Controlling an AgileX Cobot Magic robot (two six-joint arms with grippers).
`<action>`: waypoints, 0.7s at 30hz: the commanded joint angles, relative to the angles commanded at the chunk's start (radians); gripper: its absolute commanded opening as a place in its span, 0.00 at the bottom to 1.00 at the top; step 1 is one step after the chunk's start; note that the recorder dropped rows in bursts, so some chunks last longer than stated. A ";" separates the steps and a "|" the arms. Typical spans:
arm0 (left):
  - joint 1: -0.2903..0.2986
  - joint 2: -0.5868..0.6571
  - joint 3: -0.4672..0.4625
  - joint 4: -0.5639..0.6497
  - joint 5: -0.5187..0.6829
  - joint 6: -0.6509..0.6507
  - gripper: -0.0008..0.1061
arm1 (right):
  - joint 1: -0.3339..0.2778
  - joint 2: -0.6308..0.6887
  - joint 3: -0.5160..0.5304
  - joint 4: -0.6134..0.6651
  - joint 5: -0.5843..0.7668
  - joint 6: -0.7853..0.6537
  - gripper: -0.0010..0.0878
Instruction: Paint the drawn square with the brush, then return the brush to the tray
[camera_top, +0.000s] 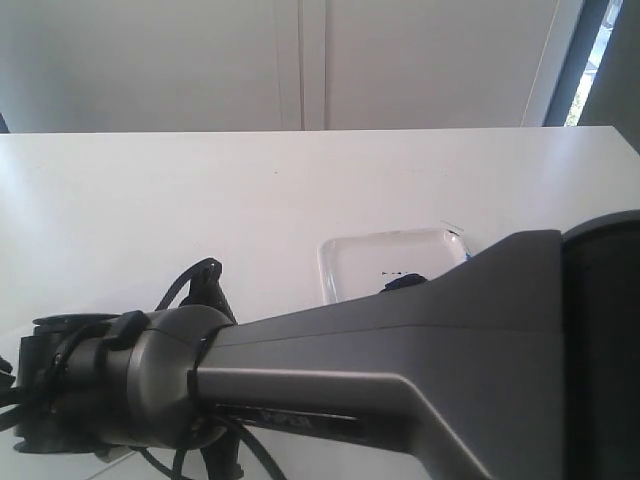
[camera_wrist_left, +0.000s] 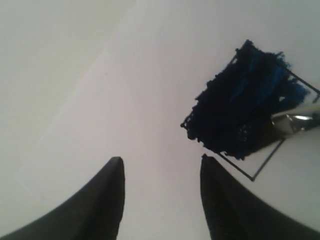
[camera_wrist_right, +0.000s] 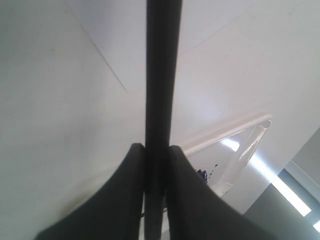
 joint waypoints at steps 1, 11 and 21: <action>0.000 -0.009 0.000 0.003 0.035 0.000 0.49 | 0.000 0.000 0.000 0.000 0.000 0.000 0.01; 0.000 -0.020 0.002 0.014 0.250 0.011 0.49 | 0.000 0.000 0.000 -0.005 0.000 0.000 0.01; -0.105 -0.020 0.108 0.041 0.189 0.011 0.48 | 0.000 -0.002 0.000 -0.005 0.000 0.000 0.01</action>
